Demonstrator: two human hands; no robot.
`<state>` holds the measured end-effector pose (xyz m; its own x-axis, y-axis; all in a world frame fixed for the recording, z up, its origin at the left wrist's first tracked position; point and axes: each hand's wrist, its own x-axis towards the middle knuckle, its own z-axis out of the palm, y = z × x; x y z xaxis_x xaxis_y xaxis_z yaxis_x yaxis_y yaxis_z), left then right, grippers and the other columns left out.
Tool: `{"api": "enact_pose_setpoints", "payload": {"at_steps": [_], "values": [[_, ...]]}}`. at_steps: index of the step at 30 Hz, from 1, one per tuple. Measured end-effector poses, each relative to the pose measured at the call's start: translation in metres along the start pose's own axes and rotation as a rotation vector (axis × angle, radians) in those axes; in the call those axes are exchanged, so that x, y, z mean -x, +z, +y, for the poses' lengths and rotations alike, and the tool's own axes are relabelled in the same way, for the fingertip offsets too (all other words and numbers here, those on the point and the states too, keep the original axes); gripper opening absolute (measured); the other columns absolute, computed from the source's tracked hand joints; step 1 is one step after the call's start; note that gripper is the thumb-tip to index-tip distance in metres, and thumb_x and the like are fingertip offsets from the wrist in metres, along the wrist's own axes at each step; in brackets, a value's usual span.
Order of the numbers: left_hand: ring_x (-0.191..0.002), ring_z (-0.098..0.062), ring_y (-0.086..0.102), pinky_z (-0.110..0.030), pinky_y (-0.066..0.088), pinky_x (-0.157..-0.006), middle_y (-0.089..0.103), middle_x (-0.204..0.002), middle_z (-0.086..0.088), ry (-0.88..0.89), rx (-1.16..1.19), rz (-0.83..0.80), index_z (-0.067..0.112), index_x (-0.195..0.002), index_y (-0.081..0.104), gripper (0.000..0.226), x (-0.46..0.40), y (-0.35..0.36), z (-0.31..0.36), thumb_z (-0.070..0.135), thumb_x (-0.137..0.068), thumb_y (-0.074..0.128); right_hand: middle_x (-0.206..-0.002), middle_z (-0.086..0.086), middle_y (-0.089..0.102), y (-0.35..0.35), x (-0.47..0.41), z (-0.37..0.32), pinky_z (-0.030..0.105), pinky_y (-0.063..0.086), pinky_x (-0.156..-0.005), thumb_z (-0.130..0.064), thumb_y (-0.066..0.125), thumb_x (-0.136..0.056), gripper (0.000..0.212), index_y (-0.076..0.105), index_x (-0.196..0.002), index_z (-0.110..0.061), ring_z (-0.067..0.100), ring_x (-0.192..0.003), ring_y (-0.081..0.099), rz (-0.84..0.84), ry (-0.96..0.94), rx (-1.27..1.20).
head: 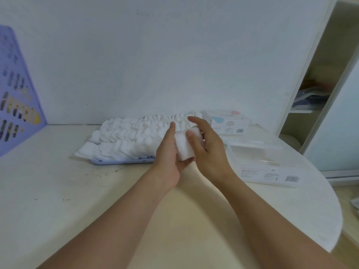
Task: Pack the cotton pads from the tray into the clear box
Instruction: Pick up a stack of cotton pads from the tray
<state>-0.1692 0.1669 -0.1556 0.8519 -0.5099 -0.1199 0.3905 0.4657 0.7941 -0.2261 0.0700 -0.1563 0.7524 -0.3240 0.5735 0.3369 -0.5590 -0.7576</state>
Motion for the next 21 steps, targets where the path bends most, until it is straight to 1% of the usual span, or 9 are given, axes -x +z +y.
{"api": "enact_pose_setpoints", "payload": {"at_steps": [2,4,7,9,11,13,16,18,21], "values": [[-0.103,-0.019,0.073,-0.046,0.056,-0.096,0.076,-0.109,-0.001,0.156,-0.179,0.092,0.025,-0.117,0.064,0.053,0.0,0.004,-0.006,0.064,-0.082,0.06,-0.11,-0.011,0.066,0.003,0.0,-0.003,0.016,0.049,-0.083,-0.018,0.051,-0.106,0.029,0.057,-0.134,-0.018,-0.001,-0.099,0.064,0.005,0.045,-0.061],[-0.104,-0.014,0.072,-0.046,0.055,-0.097,0.074,-0.108,0.003,0.245,-0.29,0.109,0.028,-0.119,0.059,0.055,0.004,0.007,-0.009,0.065,-0.078,0.054,-0.12,0.0,0.067,0.008,0.003,-0.003,0.021,0.05,-0.09,-0.019,0.045,-0.108,0.03,0.055,-0.135,-0.014,0.004,-0.111,0.064,-0.088,0.082,-0.073],[-0.108,-0.018,0.07,-0.044,0.053,-0.099,0.073,-0.116,-0.001,0.187,-0.258,0.067,0.021,-0.129,0.057,0.066,0.004,0.004,-0.007,0.065,-0.079,0.053,-0.134,-0.003,0.059,0.008,0.002,-0.004,0.005,0.043,-0.088,-0.027,0.039,-0.11,0.035,0.05,-0.142,-0.018,-0.012,-0.115,0.054,-0.147,0.162,-0.096],[-0.112,-0.025,0.069,-0.041,0.053,-0.096,0.072,-0.121,-0.009,0.135,-0.175,0.007,0.016,-0.13,0.058,0.052,0.002,0.002,-0.004,0.047,-0.089,0.056,-0.134,-0.001,0.057,0.004,0.001,-0.005,0.003,0.044,-0.082,-0.024,0.04,-0.11,0.034,0.049,-0.142,-0.019,-0.013,-0.11,0.056,-0.175,0.192,-0.146],[-0.114,-0.031,0.067,-0.04,0.052,-0.087,0.068,-0.125,-0.015,0.096,-0.12,-0.008,0.018,-0.124,0.06,0.03,0.002,0.003,0.0,0.023,-0.095,0.053,-0.129,0.002,0.06,-0.001,0.0,-0.007,0.014,0.053,-0.077,-0.015,0.043,-0.107,0.034,0.052,-0.139,-0.023,0.004,-0.11,0.064,-0.165,0.221,-0.228],[-0.103,-0.03,0.067,-0.036,0.051,-0.076,0.067,-0.122,-0.015,0.06,-0.07,-0.012,0.019,-0.122,0.061,0.031,0.002,0.003,0.003,0.01,-0.095,0.048,-0.127,0.002,0.06,-0.006,-0.002,-0.012,0.023,0.057,-0.073,-0.013,0.05,-0.103,0.036,0.057,-0.135,-0.027,0.016,-0.11,0.065,-0.152,0.252,-0.335],[-0.097,-0.03,0.065,-0.032,0.051,-0.076,0.068,-0.122,-0.018,-0.055,0.103,-0.071,0.005,-0.13,0.061,0.045,0.005,-0.002,0.01,0.005,-0.088,0.046,-0.133,-0.006,0.058,-0.018,-0.005,-0.011,0.026,0.057,-0.085,-0.032,0.073,-0.082,0.055,0.056,-0.135,-0.037,0.01,-0.119,0.061,-0.192,0.181,-0.281],[-0.095,-0.035,0.067,-0.036,0.051,-0.091,0.068,-0.122,-0.023,-0.158,0.242,-0.126,-0.005,-0.127,0.06,0.046,0.007,-0.008,0.013,0.007,-0.085,0.045,-0.135,-0.004,0.058,-0.022,-0.007,-0.01,0.032,0.056,-0.094,-0.025,0.085,-0.07,0.081,0.05,-0.141,-0.036,0.01,-0.123,0.059,-0.199,0.126,-0.3],[-0.075,-0.033,0.067,-0.037,0.055,-0.078,0.068,-0.102,-0.021,-0.214,0.4,-0.216,-0.007,-0.111,0.066,0.039,0.009,-0.011,0.015,0.007,-0.083,0.044,-0.123,0.004,0.068,-0.019,-0.007,-0.005,0.042,0.049,-0.108,-0.006,0.091,-0.065,0.09,0.049,-0.143,-0.026,0.019,-0.12,0.064,-0.187,0.069,-0.349]]}}
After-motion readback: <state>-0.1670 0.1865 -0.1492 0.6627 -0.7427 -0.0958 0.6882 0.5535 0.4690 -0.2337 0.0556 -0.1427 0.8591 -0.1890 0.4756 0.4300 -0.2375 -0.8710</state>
